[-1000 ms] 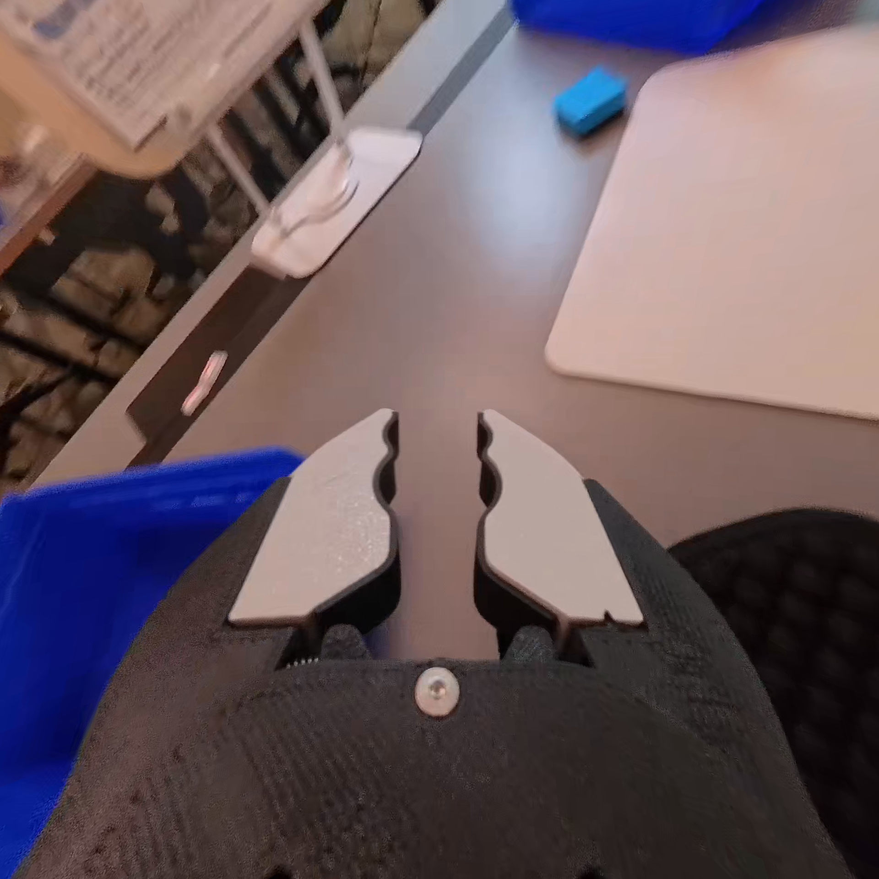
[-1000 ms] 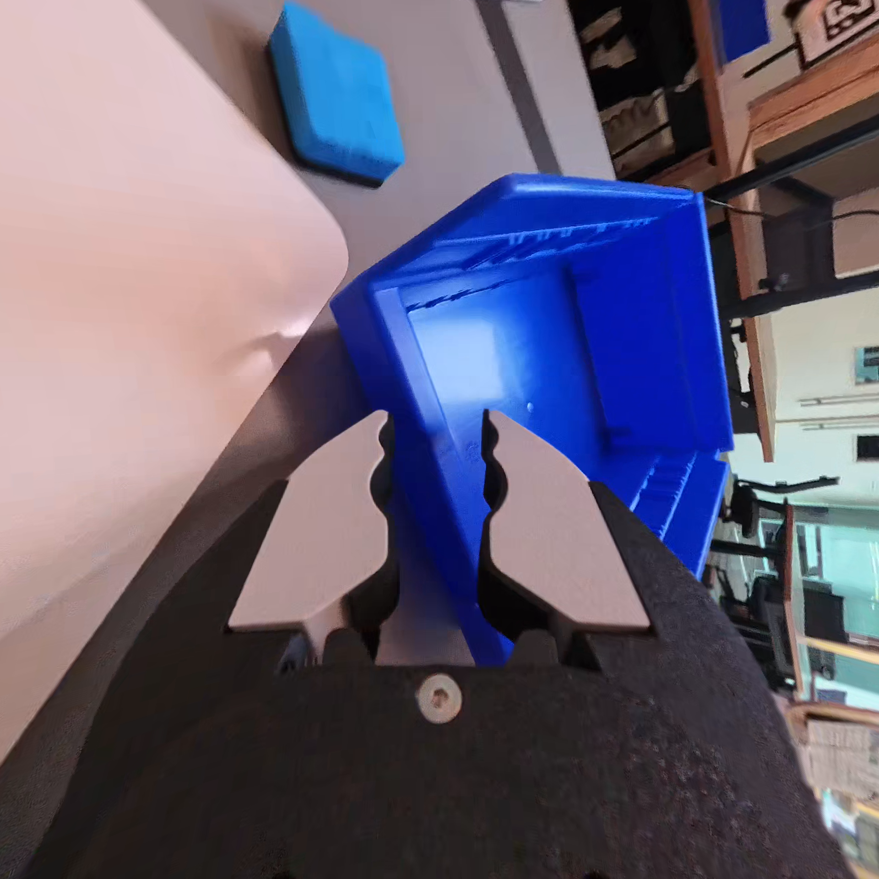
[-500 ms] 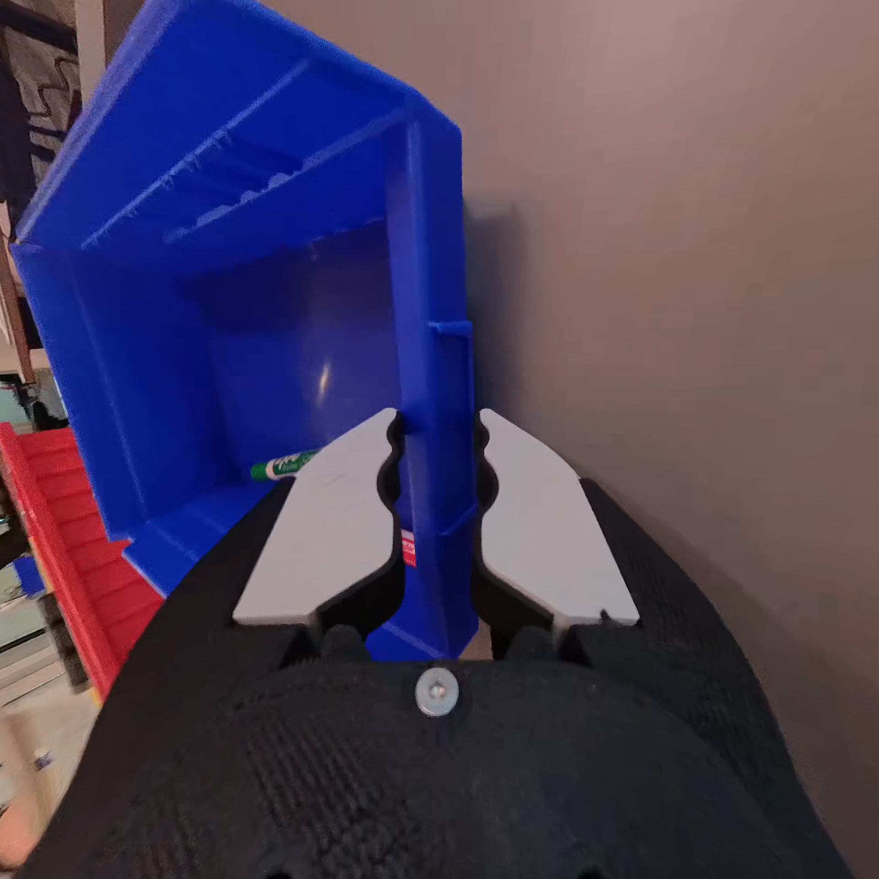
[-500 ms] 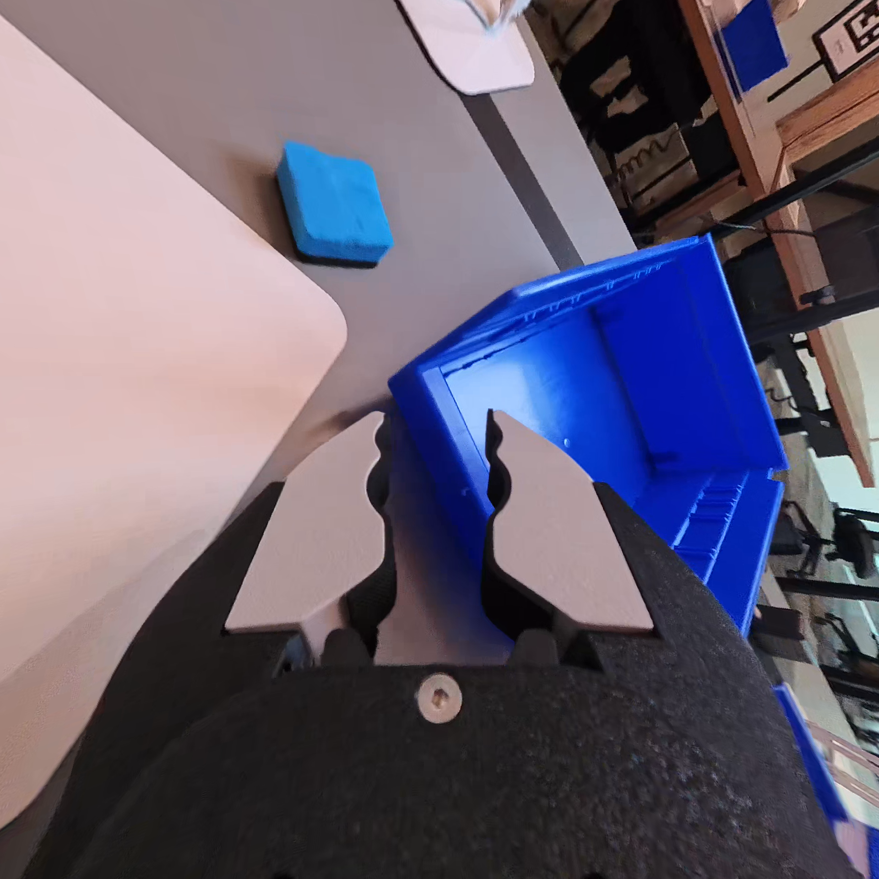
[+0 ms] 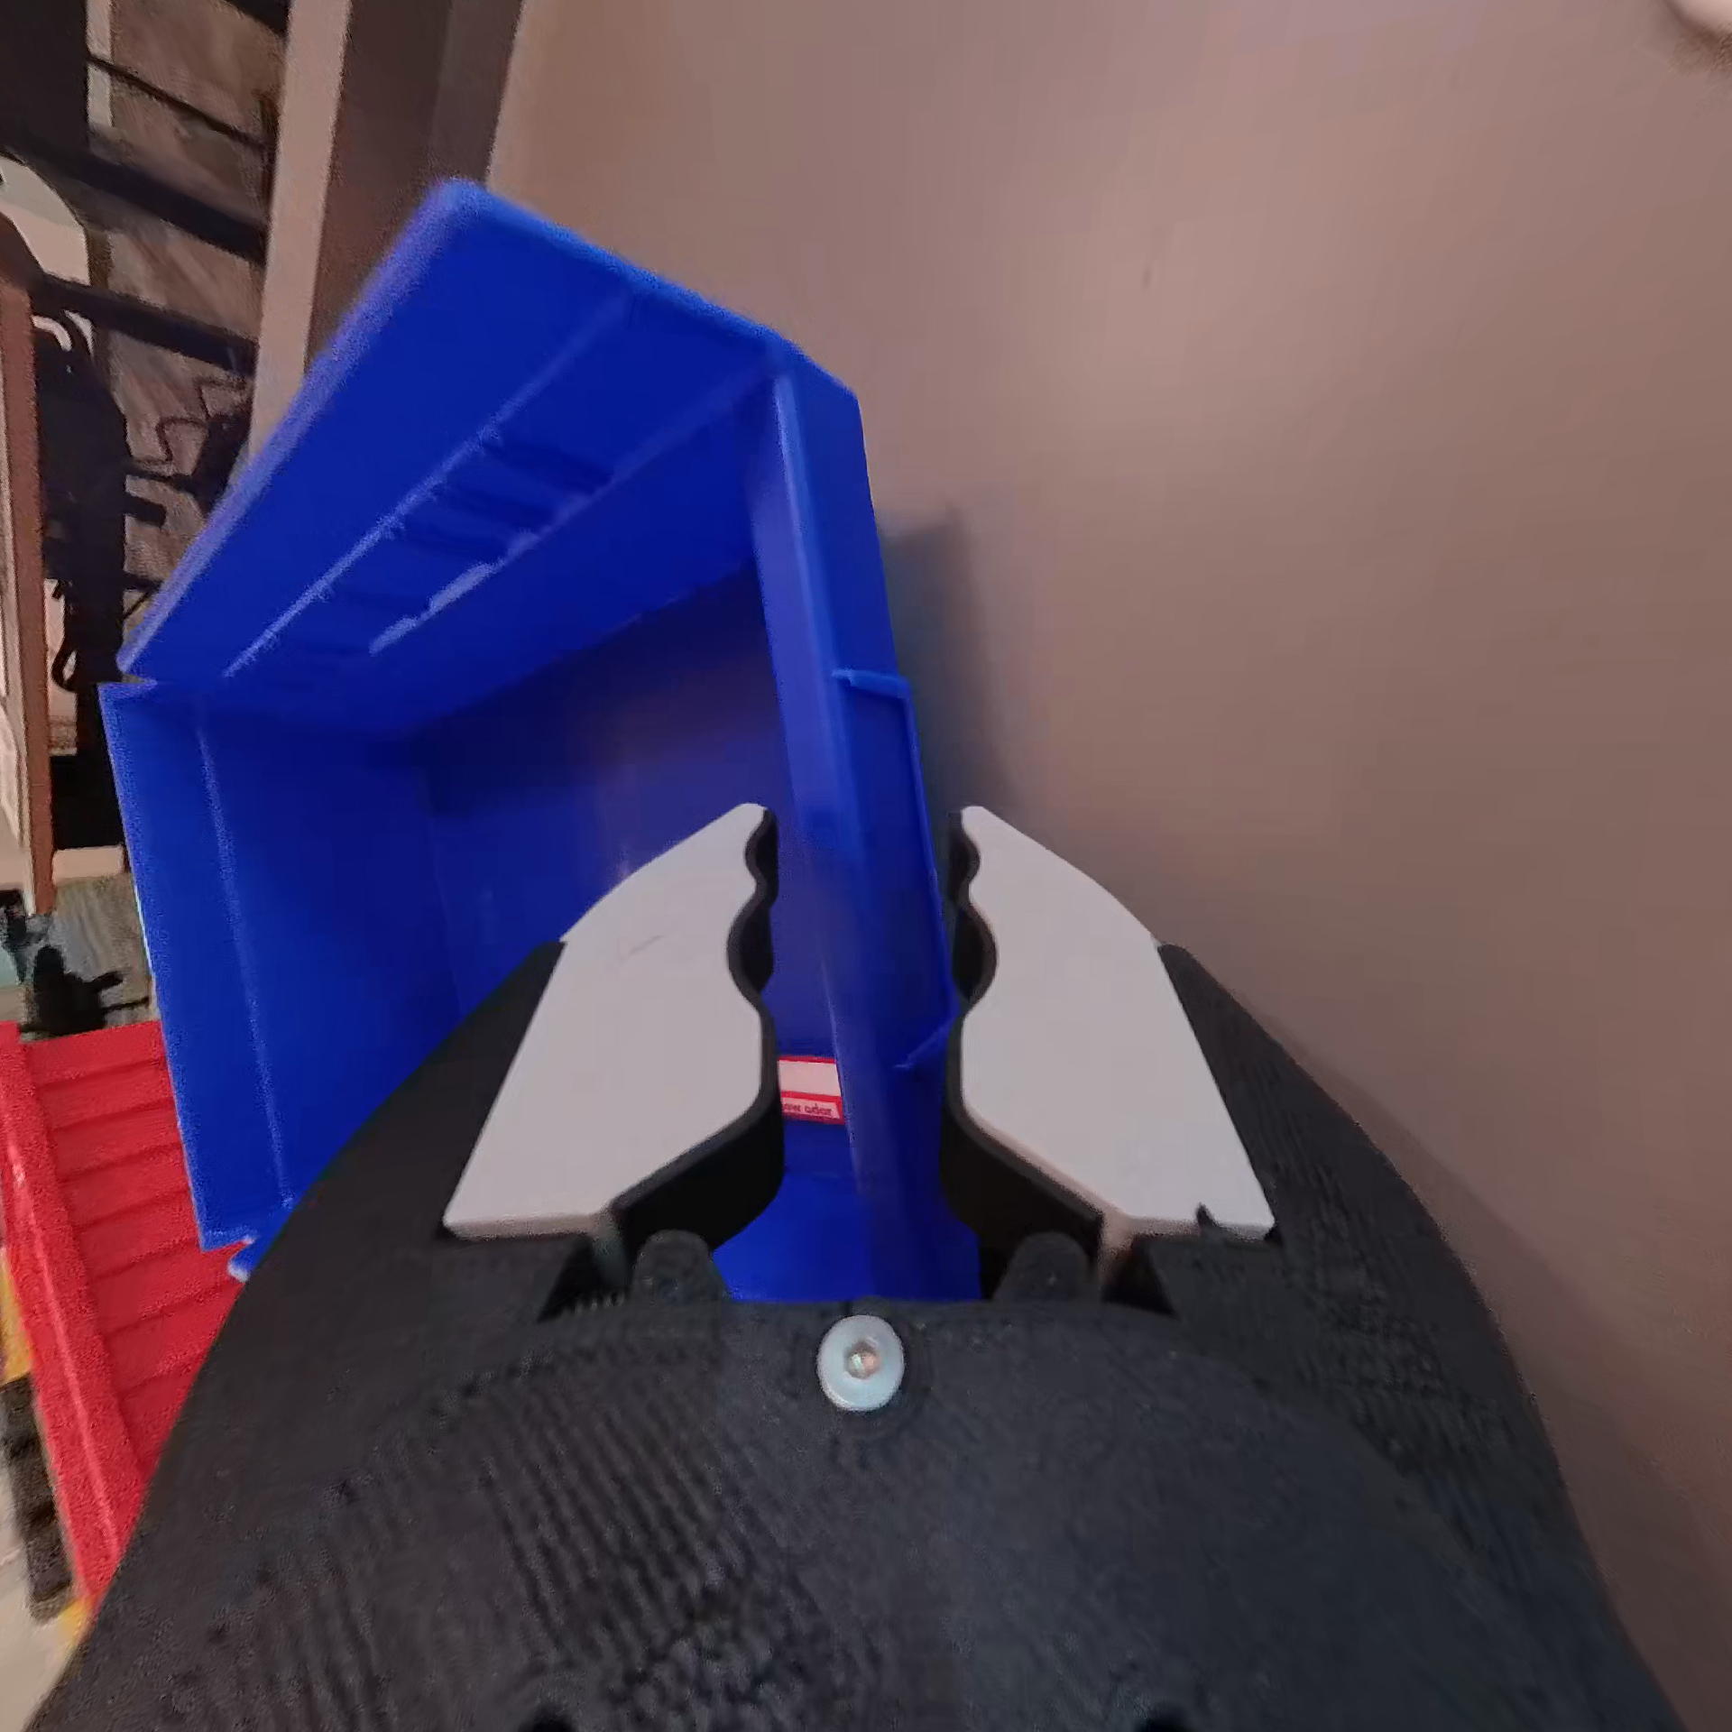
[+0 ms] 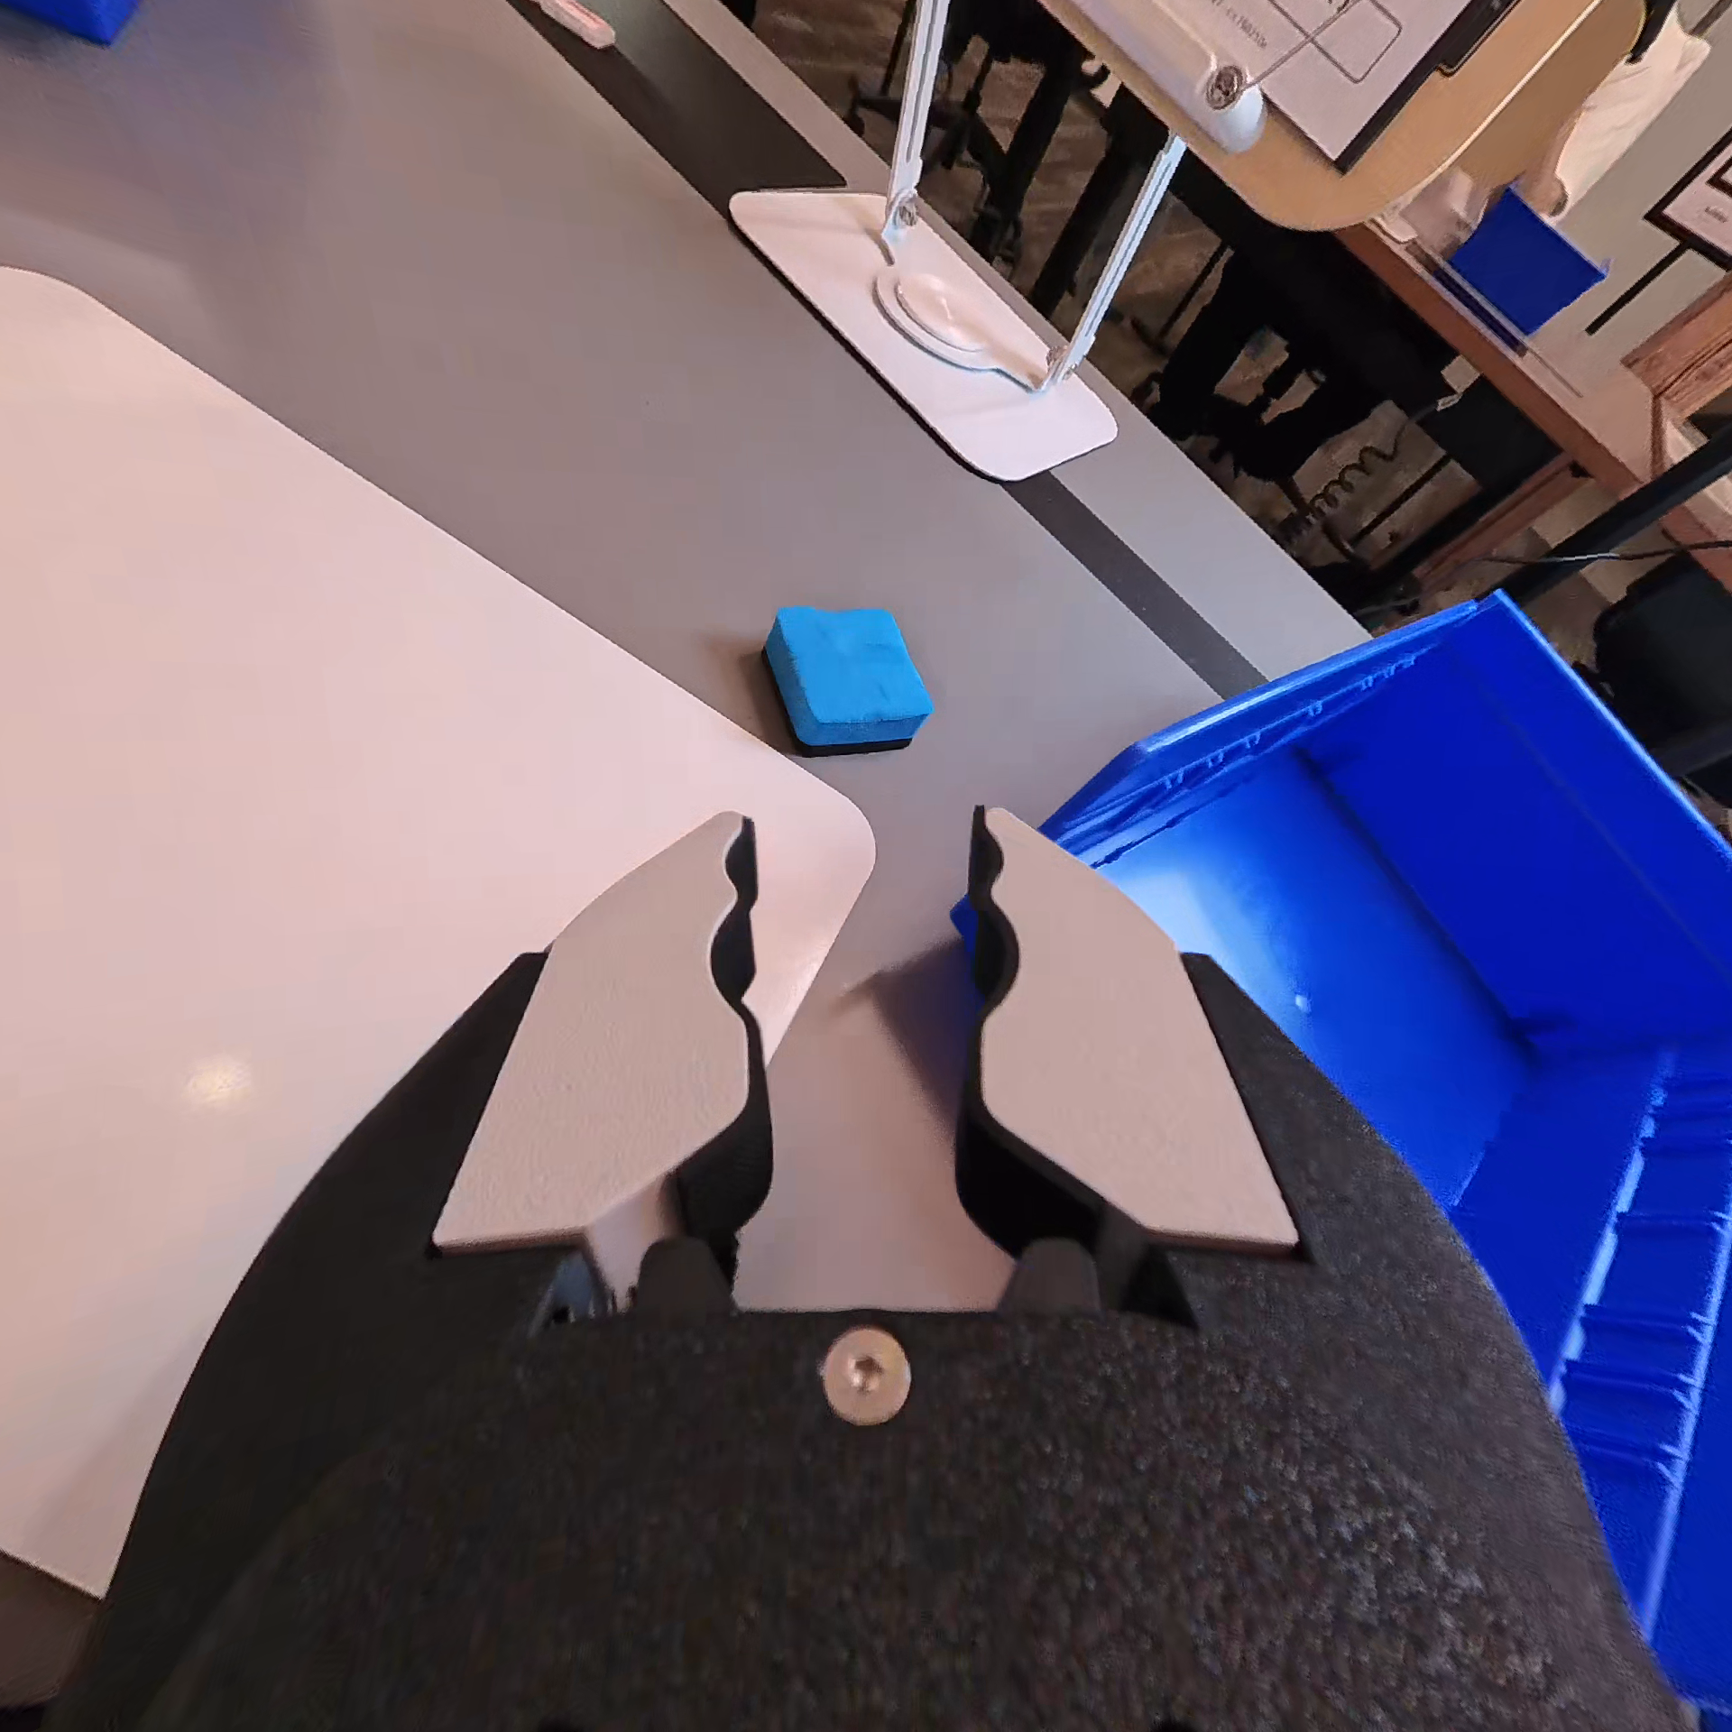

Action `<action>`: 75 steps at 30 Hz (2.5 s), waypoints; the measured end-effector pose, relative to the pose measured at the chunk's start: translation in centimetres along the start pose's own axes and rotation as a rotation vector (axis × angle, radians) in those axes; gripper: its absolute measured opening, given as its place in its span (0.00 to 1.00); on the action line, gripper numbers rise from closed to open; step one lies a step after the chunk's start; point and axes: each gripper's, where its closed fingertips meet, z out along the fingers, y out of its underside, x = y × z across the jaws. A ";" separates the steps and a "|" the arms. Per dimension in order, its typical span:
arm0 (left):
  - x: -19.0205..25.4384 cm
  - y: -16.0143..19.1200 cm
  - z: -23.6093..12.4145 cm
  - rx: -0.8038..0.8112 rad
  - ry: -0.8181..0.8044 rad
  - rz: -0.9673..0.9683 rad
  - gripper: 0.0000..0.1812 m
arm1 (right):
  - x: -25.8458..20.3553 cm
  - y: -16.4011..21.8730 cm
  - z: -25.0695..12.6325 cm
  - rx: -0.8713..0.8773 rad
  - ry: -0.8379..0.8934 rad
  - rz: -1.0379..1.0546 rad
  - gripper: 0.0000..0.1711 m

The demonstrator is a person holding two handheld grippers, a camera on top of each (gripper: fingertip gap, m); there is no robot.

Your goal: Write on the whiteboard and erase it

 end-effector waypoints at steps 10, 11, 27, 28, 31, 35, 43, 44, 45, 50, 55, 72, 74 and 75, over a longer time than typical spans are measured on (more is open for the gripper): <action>-11.3 1.6 -2.5 0.091 0.120 -0.268 0.24 | -1.0 -0.5 0.0 0.045 -0.037 0.019 0.26; -11.9 2.6 -1.4 0.037 0.161 -0.222 0.23 | -1.0 -0.5 0.0 0.046 -0.037 0.015 0.26; -13.4 11.4 10.2 -0.438 0.262 0.327 0.12 | -0.5 0.0 -1.5 0.057 -0.022 0.047 0.25; -13.1 11.2 10.1 -0.442 0.269 0.346 0.11 | -0.6 -0.2 -1.4 0.061 -0.030 0.051 0.26; -12.3 9.1 8.8 -0.399 0.262 0.337 0.10 | -1.3 -0.8 -1.5 0.074 -0.042 0.037 0.25; -12.4 4.0 4.2 -0.198 0.163 0.295 0.10 | -2.7 -1.7 -1.7 0.109 -0.071 0.026 0.25; -10.6 0.5 -0.3 -0.052 0.091 0.310 0.09 | -6.3 -5.0 -1.0 0.162 -0.139 -0.083 0.25; -10.4 1.2 0.6 -0.083 0.092 0.335 0.09 | -6.7 -5.2 -0.8 0.163 -0.145 -0.098 0.25; -10.4 1.8 1.5 -0.094 0.091 0.365 0.09 | -7.0 -5.4 -0.7 0.163 -0.149 -0.111 0.25; -10.1 3.6 4.6 -0.136 0.163 0.356 0.09 | -7.7 -5.4 -0.6 0.155 -0.152 -0.146 0.25; -10.1 3.5 4.4 -0.125 0.191 0.334 0.10 | -7.4 -5.3 -1.0 0.160 -0.156 -0.118 0.25; 7.6 -16.8 -15.2 0.916 0.501 0.322 0.09 | -16.1 -15.9 -3.4 0.583 -0.456 -0.132 0.33; 9.6 -17.7 -15.5 0.963 0.588 0.325 0.09 | -17.9 -16.3 -3.9 0.585 -0.479 -0.228 0.32; 10.3 -18.0 -15.7 0.985 0.620 0.327 0.09 | -18.7 -16.1 -3.8 0.567 -0.484 -0.264 0.32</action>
